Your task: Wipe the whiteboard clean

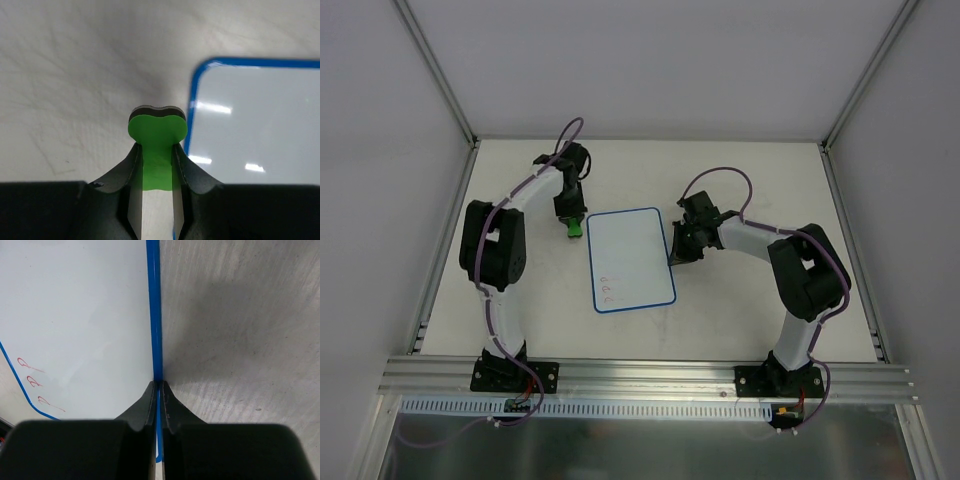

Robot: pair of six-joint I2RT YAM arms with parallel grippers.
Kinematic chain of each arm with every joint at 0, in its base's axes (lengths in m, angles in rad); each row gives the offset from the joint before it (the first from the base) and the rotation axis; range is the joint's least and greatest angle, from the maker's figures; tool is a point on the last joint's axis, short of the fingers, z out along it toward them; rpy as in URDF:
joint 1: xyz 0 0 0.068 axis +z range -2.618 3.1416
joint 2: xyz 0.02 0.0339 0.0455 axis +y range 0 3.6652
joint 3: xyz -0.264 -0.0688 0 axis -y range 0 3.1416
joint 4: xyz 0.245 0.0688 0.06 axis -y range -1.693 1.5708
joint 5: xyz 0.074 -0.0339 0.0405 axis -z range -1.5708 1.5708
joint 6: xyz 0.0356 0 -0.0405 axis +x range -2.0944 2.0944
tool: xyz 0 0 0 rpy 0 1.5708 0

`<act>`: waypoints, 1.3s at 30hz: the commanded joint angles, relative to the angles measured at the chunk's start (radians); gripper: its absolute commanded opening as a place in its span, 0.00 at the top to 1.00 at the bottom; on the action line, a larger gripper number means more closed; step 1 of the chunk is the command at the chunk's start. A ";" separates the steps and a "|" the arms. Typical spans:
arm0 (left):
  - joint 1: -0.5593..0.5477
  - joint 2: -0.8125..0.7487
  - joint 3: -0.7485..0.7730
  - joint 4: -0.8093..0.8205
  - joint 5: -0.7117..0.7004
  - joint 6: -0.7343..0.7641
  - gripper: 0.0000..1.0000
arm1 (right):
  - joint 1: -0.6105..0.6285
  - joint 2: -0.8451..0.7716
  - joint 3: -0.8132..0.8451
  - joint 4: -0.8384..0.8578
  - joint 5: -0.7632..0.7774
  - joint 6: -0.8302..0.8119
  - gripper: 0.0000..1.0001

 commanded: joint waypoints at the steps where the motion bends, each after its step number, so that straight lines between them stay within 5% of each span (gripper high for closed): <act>1: -0.111 -0.160 -0.069 0.008 0.051 0.084 1.00 | -0.006 0.047 -0.025 -0.110 0.092 -0.054 1.00; 13: -0.270 -0.301 -0.461 0.241 0.109 0.060 1.00 | 0.000 0.003 -0.033 -0.108 0.114 -0.062 1.00; 25: -0.546 -0.298 -0.485 0.247 -0.038 -0.396 1.00 | 0.013 -0.011 -0.041 -0.110 0.138 -0.053 1.00; 31: -0.557 -0.225 -0.496 0.235 -0.058 -0.427 1.00 | 0.019 -0.018 -0.051 -0.110 0.140 -0.053 1.00; 39: -0.442 -0.241 -0.567 0.175 -0.026 -0.414 1.00 | 0.020 -0.023 -0.070 -0.122 0.157 -0.059 1.00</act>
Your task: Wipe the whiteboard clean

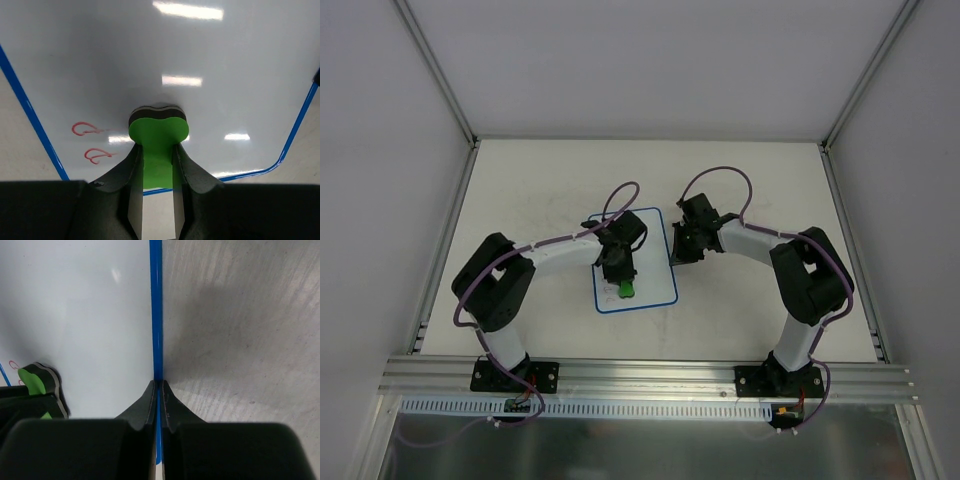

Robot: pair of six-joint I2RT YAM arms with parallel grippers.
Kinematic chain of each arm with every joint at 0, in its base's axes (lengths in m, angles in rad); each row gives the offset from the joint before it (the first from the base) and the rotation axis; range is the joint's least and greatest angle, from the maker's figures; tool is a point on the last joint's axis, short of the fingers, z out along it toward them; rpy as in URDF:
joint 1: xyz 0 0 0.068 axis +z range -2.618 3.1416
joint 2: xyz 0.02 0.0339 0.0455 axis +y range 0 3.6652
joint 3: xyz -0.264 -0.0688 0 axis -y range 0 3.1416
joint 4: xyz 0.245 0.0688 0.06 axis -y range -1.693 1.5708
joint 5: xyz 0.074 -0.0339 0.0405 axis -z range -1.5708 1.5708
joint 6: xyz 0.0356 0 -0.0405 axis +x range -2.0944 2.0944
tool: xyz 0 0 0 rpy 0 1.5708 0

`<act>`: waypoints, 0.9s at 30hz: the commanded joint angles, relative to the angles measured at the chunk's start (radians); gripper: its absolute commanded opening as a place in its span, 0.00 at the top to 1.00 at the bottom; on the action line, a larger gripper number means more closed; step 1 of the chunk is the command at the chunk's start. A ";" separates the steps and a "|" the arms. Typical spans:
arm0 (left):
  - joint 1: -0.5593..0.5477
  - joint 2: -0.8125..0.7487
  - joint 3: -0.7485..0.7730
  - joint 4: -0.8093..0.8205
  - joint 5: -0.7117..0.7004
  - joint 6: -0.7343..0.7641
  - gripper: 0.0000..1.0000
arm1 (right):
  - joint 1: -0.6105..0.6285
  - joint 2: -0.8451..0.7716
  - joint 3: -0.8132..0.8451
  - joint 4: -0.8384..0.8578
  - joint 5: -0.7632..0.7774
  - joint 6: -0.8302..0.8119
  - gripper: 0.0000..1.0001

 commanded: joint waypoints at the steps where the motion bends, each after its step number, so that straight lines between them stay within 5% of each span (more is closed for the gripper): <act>1: 0.074 0.017 -0.084 -0.085 -0.057 -0.006 1.00 | -0.001 0.014 -0.040 -0.148 0.096 -0.046 1.00; 18: 0.248 -0.113 -0.234 -0.148 -0.097 0.065 1.00 | -0.030 0.051 -0.030 -0.170 0.079 -0.049 1.00; 27: 0.202 -0.216 -0.184 -0.175 -0.114 0.109 1.00 | -0.030 0.038 -0.030 -0.153 0.071 -0.050 1.00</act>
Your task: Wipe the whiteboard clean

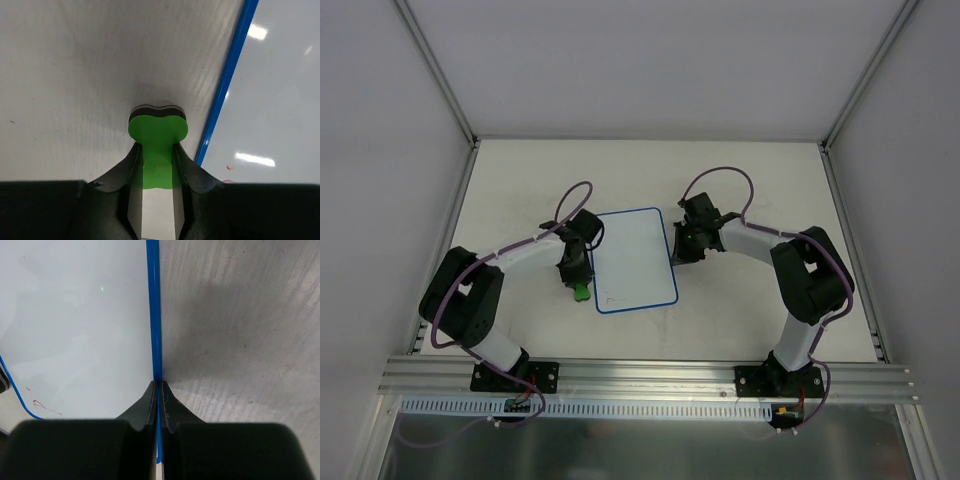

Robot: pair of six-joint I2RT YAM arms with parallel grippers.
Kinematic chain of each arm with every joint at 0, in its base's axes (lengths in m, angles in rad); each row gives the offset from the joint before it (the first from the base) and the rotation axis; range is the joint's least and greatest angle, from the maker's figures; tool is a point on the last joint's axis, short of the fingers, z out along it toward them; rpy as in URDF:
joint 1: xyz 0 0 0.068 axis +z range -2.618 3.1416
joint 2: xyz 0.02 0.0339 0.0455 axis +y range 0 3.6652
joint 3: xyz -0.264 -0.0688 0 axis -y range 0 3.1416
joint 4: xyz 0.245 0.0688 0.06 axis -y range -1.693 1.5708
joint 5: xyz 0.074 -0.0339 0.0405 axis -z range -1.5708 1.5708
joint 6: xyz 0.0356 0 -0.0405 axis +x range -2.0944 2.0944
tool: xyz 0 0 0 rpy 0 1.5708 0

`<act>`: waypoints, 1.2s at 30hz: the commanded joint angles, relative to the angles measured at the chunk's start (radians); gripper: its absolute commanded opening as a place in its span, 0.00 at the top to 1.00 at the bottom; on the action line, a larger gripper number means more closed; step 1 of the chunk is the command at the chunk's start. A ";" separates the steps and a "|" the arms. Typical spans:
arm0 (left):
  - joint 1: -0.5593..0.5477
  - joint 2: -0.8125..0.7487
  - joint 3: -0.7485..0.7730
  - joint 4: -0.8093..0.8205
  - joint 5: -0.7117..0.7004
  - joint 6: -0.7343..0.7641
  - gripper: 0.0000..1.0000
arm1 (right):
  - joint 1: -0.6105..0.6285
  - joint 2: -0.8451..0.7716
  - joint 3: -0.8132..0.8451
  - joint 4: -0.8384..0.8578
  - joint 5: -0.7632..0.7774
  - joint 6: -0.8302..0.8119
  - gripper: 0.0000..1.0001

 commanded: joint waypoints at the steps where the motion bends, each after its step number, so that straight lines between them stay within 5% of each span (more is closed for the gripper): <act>1: -0.056 -0.044 0.024 -0.094 -0.054 0.038 1.00 | -0.016 0.034 -0.031 -0.146 0.098 -0.051 1.00; 18: -0.376 0.283 0.376 -0.091 -0.094 -0.197 1.00 | -0.018 0.032 -0.046 -0.095 0.089 0.003 1.00; 24: -0.396 0.325 0.328 -0.093 -0.121 -0.239 1.00 | -0.018 0.007 -0.071 -0.078 0.088 0.004 1.00; 36: -0.373 0.115 0.028 -0.100 -0.141 -0.387 1.00 | -0.024 -0.002 -0.106 -0.065 0.075 0.014 1.00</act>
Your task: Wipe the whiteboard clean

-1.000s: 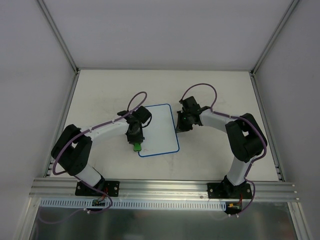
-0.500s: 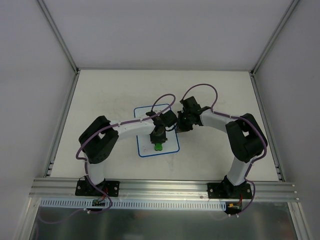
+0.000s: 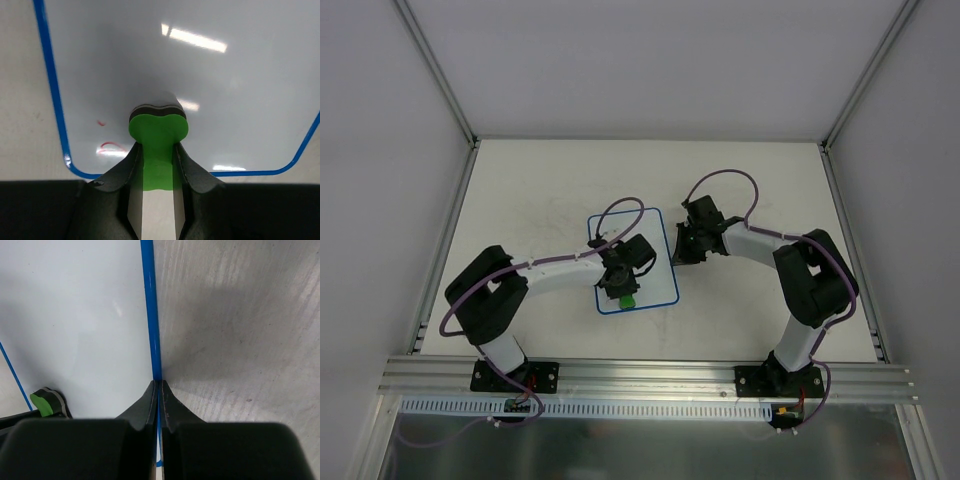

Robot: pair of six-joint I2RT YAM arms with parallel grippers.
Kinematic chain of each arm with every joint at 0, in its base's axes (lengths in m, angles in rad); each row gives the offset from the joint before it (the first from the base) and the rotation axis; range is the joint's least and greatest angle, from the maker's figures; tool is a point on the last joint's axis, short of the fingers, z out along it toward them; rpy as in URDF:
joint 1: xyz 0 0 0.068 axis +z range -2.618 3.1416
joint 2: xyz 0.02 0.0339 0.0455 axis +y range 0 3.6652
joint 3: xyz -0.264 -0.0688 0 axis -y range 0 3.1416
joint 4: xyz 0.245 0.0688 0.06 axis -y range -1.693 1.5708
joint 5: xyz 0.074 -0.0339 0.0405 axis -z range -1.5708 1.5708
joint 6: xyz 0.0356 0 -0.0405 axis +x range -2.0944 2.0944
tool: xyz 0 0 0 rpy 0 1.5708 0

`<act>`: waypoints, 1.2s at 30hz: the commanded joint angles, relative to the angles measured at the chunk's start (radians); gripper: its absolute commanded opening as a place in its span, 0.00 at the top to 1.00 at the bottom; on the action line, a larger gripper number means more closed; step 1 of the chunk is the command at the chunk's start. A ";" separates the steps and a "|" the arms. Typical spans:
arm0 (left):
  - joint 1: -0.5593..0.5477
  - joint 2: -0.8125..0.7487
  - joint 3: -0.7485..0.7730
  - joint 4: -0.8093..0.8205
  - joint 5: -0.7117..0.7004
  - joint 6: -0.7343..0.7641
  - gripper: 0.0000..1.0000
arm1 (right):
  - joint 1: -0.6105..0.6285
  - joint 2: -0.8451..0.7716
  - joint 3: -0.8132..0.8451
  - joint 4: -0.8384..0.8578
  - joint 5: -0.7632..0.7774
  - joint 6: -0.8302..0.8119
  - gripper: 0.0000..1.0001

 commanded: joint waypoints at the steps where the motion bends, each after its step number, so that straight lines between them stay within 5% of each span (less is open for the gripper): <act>1: 0.023 -0.037 -0.107 -0.149 -0.030 -0.047 1.00 | -0.017 0.025 -0.055 -0.124 0.072 -0.023 1.00; 13: 0.253 -0.235 -0.267 -0.176 -0.073 0.045 1.00 | -0.020 0.025 -0.063 -0.098 0.044 -0.026 1.00; 22: 0.263 -0.411 -0.239 -0.174 -0.164 0.180 1.00 | -0.020 0.021 -0.066 -0.098 0.046 -0.028 1.00; 27: 0.264 -0.384 -0.236 -0.163 -0.139 0.217 1.00 | -0.020 0.002 -0.068 -0.098 0.044 -0.033 0.99; 36: 0.264 -0.318 -0.284 -0.045 -0.093 0.272 0.83 | -0.018 -0.110 -0.091 -0.106 0.075 -0.056 0.75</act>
